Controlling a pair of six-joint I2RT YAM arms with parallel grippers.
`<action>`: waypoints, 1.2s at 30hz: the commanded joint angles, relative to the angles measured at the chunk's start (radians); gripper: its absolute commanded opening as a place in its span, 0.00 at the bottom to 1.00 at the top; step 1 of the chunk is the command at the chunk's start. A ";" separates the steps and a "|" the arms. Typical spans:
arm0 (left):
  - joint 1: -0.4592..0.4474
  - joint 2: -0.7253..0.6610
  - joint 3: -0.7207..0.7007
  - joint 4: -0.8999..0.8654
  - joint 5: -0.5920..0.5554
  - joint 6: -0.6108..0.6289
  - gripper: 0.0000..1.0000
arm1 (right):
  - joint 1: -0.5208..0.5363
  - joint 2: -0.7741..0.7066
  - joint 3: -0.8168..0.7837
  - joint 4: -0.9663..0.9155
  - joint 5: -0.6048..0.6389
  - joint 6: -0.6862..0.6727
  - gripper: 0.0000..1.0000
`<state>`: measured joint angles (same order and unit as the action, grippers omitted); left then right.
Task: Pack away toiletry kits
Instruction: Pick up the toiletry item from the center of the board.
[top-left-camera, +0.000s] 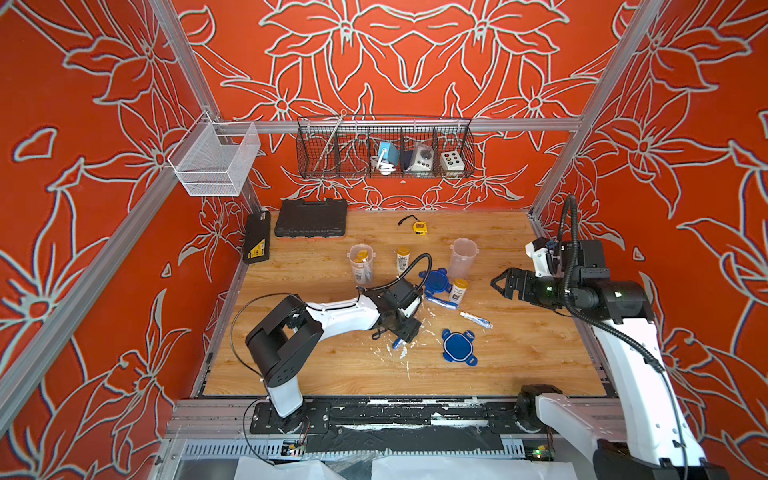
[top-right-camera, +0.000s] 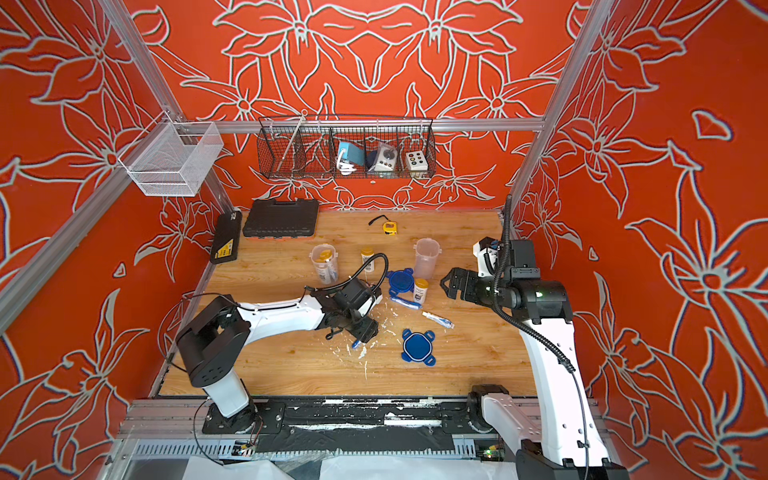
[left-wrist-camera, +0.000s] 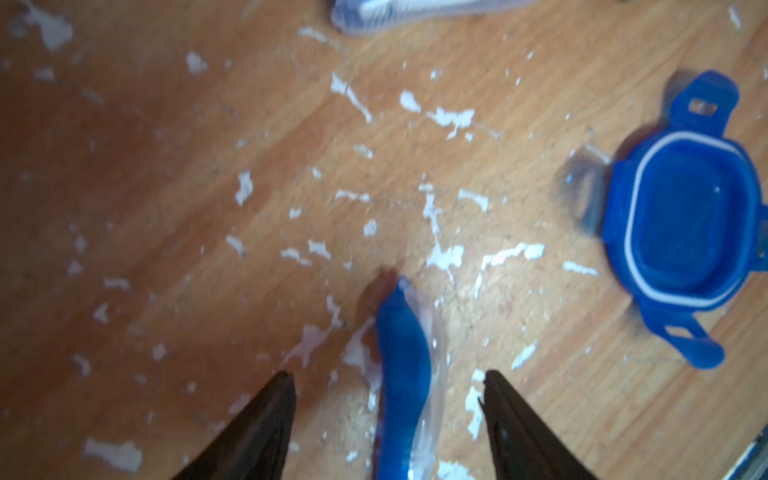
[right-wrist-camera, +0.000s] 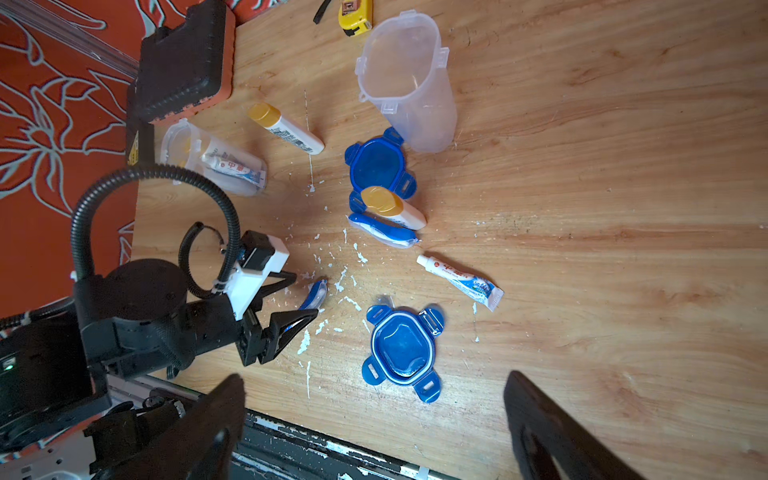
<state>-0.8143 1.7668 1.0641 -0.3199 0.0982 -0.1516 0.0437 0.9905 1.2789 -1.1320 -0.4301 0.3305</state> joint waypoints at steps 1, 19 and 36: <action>0.002 0.055 0.058 -0.108 -0.009 0.032 0.70 | -0.004 -0.002 0.034 -0.032 0.005 -0.005 0.98; -0.016 0.192 0.208 -0.278 -0.040 -0.025 0.37 | 0.004 0.032 0.093 -0.054 0.123 -0.044 0.98; 0.055 0.050 0.234 -0.300 0.036 -0.052 0.00 | 0.067 0.073 0.086 0.035 0.093 -0.054 0.97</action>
<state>-0.8066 1.9091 1.2865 -0.5850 0.0898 -0.1959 0.0761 1.0550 1.3483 -1.1324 -0.3145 0.2924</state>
